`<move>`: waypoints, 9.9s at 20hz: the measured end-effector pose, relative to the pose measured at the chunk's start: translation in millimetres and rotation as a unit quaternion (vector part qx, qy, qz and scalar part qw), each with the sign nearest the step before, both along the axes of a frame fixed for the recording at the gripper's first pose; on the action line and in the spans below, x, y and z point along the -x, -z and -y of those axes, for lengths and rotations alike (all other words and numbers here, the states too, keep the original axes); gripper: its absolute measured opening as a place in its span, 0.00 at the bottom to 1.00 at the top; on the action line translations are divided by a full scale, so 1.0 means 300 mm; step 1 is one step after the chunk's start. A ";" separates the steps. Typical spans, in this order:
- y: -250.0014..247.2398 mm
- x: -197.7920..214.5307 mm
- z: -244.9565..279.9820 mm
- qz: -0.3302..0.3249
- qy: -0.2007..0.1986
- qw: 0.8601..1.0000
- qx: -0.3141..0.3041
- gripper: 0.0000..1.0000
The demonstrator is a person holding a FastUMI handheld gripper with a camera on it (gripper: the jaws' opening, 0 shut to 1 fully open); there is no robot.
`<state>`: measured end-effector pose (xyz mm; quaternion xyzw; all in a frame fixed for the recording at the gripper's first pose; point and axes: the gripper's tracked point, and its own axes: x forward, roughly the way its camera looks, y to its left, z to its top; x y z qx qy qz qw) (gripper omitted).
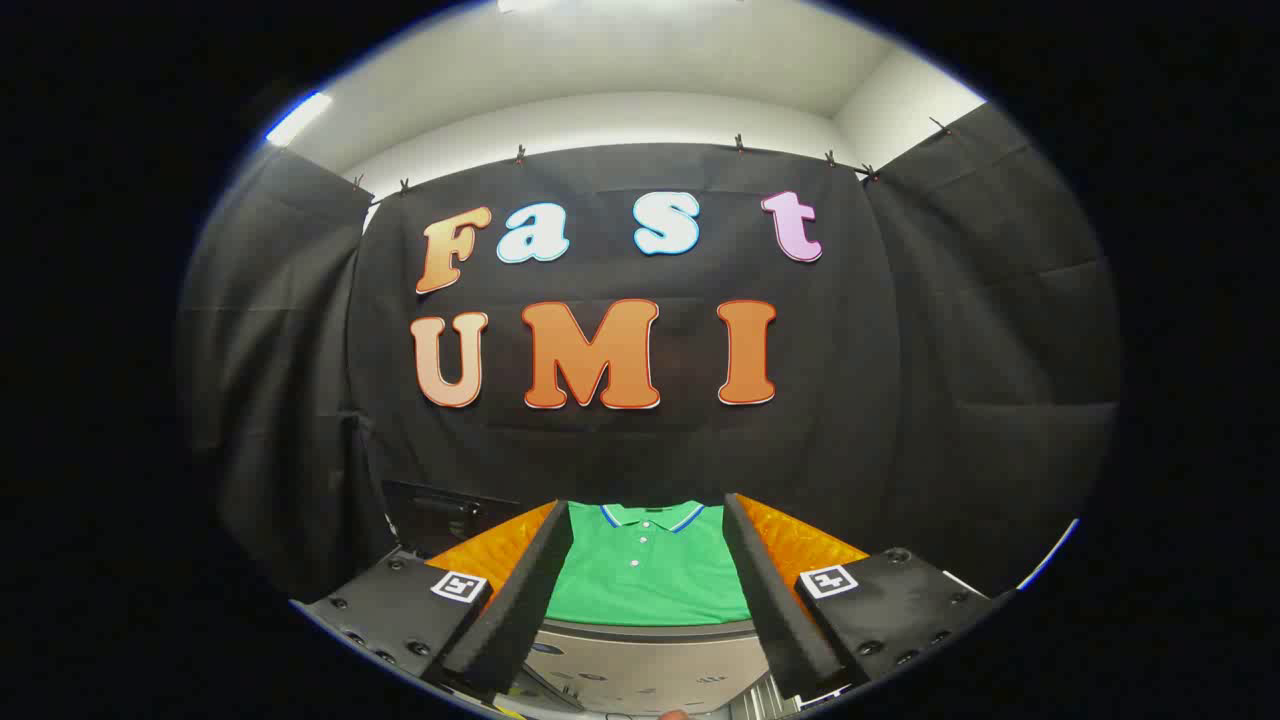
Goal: Put the clothes into the washing machine and then close the washing machine lid.
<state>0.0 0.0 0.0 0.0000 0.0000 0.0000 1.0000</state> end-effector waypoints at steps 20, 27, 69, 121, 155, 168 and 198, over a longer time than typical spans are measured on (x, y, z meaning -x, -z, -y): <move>-0.034 -0.043 -0.006 -0.002 0.001 1.000 -0.004 0.98; -0.038 -0.049 -0.008 -0.005 -0.004 1.000 -0.001 0.98; 0.618 -0.855 0.055 -0.310 0.055 0.949 -0.009 0.99; 0.074 -0.638 -0.189 -0.118 -0.047 0.987 -0.100 0.11; 0.516 -0.803 -1.477 -0.211 -0.147 0.962 -0.091 0.11; 1.315 -0.930 -1.490 -0.350 -0.084 0.926 -0.113 0.11; 1.681 -0.929 -1.411 -0.466 -0.040 0.882 -0.059 1.00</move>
